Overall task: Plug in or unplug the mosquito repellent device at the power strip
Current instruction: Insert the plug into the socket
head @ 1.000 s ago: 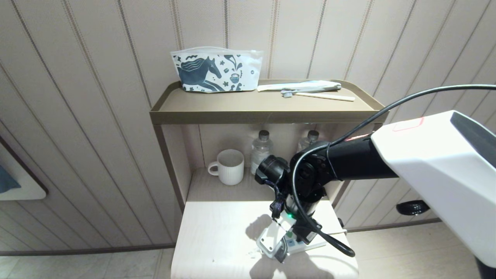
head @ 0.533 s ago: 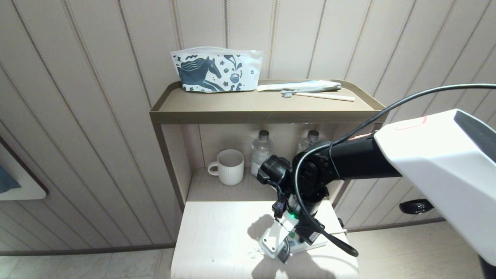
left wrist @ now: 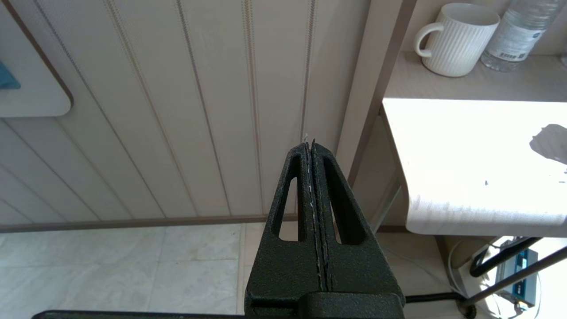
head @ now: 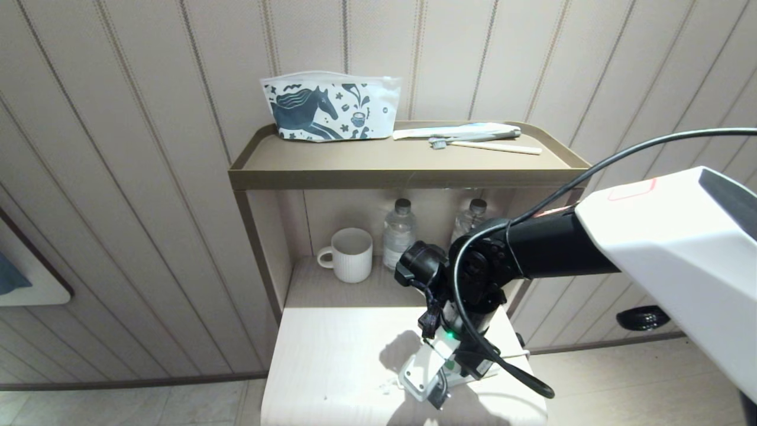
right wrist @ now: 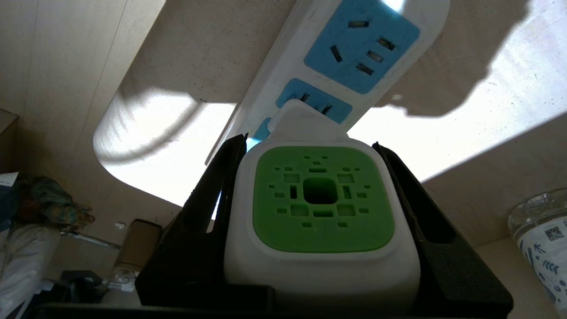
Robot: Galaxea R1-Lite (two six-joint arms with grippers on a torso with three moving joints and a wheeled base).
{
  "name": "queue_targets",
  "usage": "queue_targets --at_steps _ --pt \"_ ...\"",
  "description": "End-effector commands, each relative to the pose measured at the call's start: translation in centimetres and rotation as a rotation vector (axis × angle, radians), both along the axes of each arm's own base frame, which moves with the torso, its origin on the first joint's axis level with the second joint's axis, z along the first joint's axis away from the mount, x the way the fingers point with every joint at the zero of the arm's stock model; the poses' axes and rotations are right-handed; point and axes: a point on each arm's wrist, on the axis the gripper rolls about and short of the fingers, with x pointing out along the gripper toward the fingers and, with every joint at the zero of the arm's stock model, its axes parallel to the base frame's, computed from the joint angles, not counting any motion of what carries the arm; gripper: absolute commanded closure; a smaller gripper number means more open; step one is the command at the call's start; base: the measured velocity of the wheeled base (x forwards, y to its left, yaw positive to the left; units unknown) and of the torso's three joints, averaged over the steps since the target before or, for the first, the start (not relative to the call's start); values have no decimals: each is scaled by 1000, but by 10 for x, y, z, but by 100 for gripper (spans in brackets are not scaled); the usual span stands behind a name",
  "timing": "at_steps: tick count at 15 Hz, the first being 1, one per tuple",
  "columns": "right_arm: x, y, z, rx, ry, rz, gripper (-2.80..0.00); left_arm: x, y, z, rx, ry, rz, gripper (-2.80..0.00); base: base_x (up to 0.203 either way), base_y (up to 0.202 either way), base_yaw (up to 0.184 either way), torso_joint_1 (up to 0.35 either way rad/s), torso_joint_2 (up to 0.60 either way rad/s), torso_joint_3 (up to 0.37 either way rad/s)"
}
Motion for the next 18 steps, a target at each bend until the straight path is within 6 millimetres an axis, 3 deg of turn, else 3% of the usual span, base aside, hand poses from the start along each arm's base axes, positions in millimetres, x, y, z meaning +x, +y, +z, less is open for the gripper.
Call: queue_targets --at_steps 1,9,15,18 --pt "0 0 -3 -12 11 9 0 0 0 0 0 2 -1 0 0 0 0 0 0 0" --pt "9 8 -12 18 -46 57 0 0 0 0 0 1 0 0 0 0 0 0 0 0" --pt "-5 -5 -10 -5 -14 57 0 0 0 0 0 2 -1 0 0 0 0 0 0 0" --pt "-3 -10 -14 -4 4 43 0 0 0 0 0 2 1 0 0 0 0 0 0 0"
